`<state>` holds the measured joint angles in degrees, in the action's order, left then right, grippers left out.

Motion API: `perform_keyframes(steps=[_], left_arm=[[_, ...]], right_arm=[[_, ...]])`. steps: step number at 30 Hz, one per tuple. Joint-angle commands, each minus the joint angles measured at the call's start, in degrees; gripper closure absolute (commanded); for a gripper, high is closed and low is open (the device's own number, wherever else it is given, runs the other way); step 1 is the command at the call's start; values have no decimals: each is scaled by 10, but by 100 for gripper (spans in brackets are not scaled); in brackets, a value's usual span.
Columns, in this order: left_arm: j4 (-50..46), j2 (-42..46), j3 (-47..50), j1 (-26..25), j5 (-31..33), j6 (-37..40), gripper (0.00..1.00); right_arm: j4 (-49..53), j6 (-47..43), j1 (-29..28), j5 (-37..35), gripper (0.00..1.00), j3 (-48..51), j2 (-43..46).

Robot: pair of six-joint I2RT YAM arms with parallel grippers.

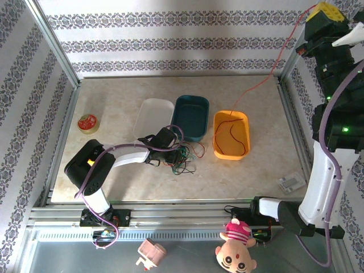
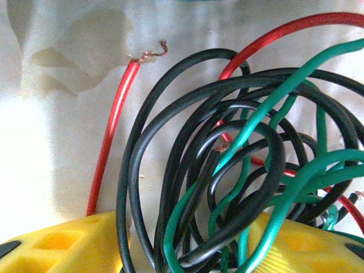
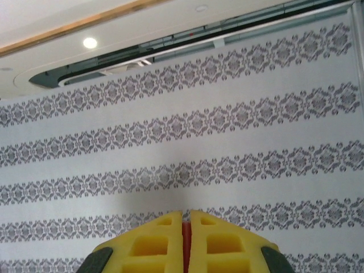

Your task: Untangle the cables

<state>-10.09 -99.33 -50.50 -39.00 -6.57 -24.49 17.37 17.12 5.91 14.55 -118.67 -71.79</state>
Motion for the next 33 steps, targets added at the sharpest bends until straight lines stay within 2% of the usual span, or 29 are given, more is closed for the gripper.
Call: perform_keyframes(steps=[1,6,9,12,14,19,23,27,29,33], left_arm=[[-129,-72,47,11,67,-9,43],[-129,-73,46,11,67,-8,43],[-129,-73,45,11,67,-10,43],[-129,-72,43,11,66,-9,43],[-129,-71,41,11,66,-10,43],[-129,-66,37,11,62,-12,43],[-131,-61,33,11,61,-8,43],[-127,-53,33,11,61,-8,43],[-123,-48,35,11,61,-8,43],[-126,-48,34,11,66,-4,43]], right_arm=[[-9,11,6,7,100,16,2],[-8,-29,6,-45,100,26,8],[12,-41,6,-48,100,-2,-12],[19,-32,6,-46,100,19,-15],[15,-19,6,-38,100,67,-4],[-29,29,0,-43,100,262,67],[-18,26,-34,-100,100,400,114],[15,12,-71,-124,100,504,142],[26,8,-83,-107,100,545,150],[29,26,-102,-7,100,610,163]])
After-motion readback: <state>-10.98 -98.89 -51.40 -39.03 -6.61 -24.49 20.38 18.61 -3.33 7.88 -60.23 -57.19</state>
